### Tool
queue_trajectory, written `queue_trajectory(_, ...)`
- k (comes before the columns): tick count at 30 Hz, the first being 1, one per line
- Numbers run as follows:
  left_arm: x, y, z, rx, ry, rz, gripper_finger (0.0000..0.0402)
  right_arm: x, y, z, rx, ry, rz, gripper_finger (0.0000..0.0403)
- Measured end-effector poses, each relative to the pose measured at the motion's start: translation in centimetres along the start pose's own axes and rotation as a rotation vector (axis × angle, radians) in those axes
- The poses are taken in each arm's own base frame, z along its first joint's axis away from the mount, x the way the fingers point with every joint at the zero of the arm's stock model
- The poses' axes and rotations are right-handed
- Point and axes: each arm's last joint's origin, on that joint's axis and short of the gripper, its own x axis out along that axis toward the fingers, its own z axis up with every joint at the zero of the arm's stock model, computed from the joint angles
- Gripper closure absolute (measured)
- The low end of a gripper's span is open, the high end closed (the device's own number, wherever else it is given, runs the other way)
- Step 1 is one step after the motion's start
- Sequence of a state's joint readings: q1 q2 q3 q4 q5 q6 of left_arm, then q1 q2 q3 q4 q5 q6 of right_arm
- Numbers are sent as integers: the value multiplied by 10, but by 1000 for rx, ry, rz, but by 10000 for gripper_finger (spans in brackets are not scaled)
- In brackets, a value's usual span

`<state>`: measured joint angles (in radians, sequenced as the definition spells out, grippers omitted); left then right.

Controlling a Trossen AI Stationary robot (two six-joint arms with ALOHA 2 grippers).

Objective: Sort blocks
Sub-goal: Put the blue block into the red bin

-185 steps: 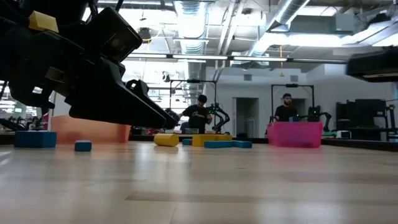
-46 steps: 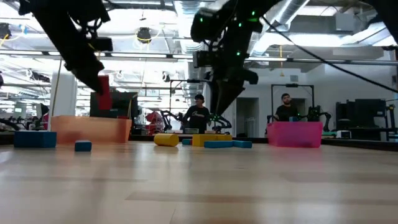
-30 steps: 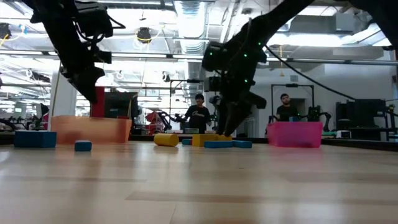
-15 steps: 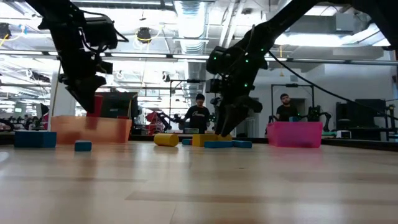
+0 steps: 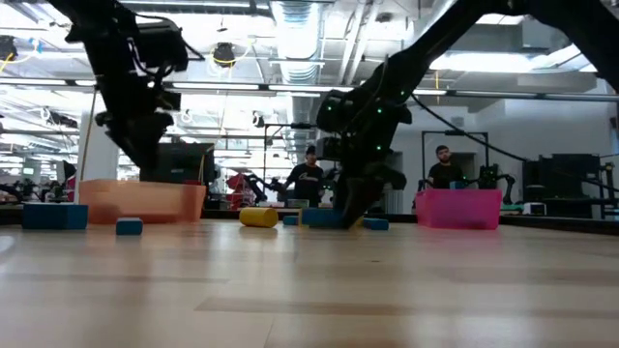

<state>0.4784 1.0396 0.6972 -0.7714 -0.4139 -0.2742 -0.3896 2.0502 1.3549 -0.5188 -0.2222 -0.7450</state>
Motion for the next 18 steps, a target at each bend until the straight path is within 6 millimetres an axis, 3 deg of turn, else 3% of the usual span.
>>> queue_trajectory(5,-19,-6,7,8,-83,-61,145,-2,4,2,4,13,-2,229)
queue_trajectory(10,-35,-16,16,28,-165,-125,145,-2,4,3,18,12,-2,267)
queue_trajectory(14,-44,-26,19,47,-228,-179,145,-2,9,7,5,12,1,300)
queue_trajectory(18,-49,-35,18,74,-263,-221,145,0,15,13,-14,9,7,307)
